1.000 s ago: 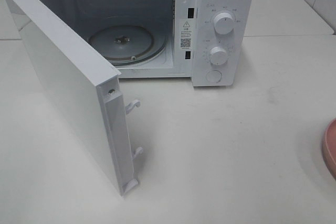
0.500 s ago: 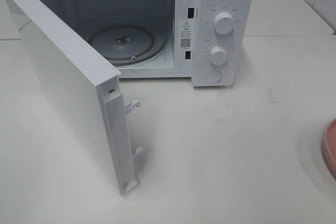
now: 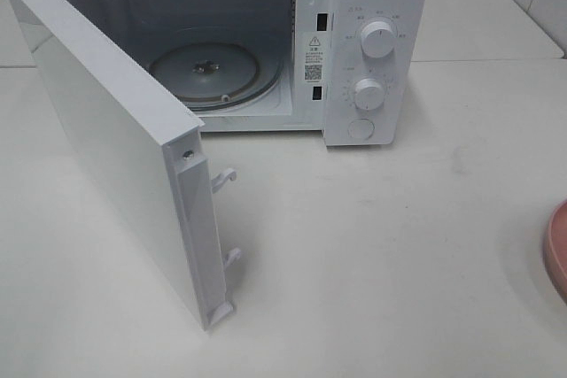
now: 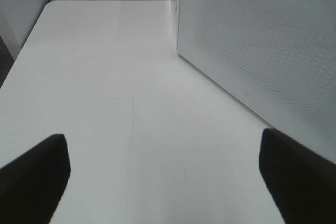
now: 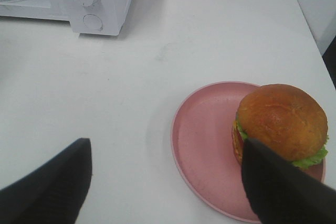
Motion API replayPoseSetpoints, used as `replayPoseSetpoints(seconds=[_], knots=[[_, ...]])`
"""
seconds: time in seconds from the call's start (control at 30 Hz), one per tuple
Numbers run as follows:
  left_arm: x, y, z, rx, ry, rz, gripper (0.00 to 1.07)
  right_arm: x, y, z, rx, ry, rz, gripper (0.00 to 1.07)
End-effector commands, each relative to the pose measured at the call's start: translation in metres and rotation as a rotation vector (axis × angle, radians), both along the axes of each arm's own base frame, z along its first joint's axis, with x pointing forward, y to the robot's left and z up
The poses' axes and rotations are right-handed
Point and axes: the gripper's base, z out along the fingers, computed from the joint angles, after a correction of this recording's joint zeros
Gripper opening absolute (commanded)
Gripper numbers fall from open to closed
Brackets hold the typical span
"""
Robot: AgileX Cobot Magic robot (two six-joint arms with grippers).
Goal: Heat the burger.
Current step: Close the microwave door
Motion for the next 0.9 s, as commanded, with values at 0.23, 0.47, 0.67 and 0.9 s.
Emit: replayPoseSetpoints(seconds=[0.23,0.47,0.67,0.9], knots=[[0.019,0.000,0.016,-0.017,-0.028,0.000,0.82,-0.004,0.000,-0.001,-0.007,-0.025,0.001,0.75],[0.040,0.001,0.020,-0.022,-0.010,0.009,0.64,-0.004,0.000,-0.001,-0.007,-0.025,0.001,0.75],[0.075,0.003,0.019,-0.027,0.057,0.020,0.35,-0.004,0.000,-0.001,-0.007,-0.025,0.001,0.75],[0.108,0.004,0.005,-0.053,0.071,0.034,0.00,-0.004,0.000,-0.001,-0.007,-0.025,0.001,0.75]])
